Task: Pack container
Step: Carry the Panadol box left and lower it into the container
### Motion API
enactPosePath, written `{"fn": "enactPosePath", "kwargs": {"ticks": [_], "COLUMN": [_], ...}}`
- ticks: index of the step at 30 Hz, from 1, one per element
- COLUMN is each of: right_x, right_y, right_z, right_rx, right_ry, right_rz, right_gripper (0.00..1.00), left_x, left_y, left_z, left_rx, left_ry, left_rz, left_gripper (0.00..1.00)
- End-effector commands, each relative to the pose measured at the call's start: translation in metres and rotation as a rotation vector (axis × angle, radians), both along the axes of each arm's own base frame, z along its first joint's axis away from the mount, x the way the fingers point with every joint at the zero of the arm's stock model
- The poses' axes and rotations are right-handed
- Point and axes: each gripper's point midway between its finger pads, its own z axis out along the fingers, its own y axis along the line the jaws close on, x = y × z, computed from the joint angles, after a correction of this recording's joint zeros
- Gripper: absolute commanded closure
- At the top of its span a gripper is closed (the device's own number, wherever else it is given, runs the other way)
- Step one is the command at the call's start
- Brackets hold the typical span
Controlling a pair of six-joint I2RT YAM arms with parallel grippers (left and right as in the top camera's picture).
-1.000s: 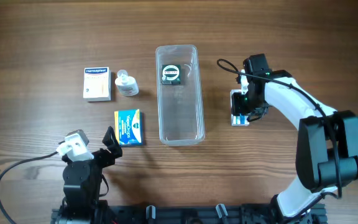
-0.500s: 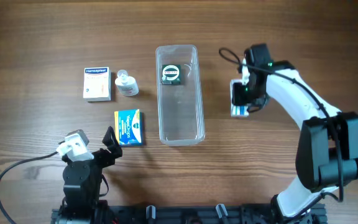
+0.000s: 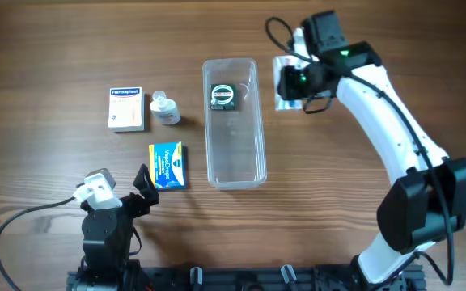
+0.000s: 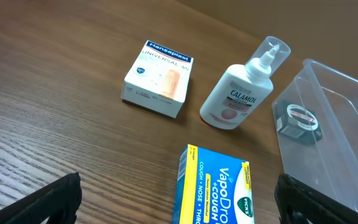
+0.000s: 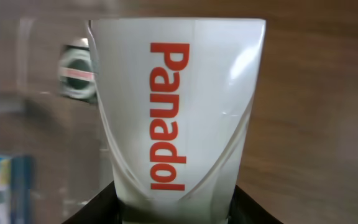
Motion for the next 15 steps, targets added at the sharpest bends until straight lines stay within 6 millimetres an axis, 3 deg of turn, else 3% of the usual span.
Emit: {"fn": "enactPosePath", "kwargs": {"ticks": [1, 5, 15], "right_x": [-0.003, -0.01, -0.015], "right_y": [0.039, 0.066, 0.107], "right_z": [0.012, 0.015, 0.023], "right_rx": [0.064, 0.095, 0.166], "right_ry": [-0.012, -0.018, -0.051], "right_rz": [0.035, 0.051, 0.08], "right_gripper": [0.55, 0.55, 0.51], "left_x": [0.0, 0.0, 0.0], "left_y": [0.0, 0.0, 0.0], "left_z": [0.001, 0.001, 0.001], "left_rx": [0.009, 0.009, 0.009], "left_ry": [-0.01, -0.01, -0.01], "left_rz": [-0.004, -0.004, -0.004], "left_gripper": [0.0, 0.0, 0.0]}}
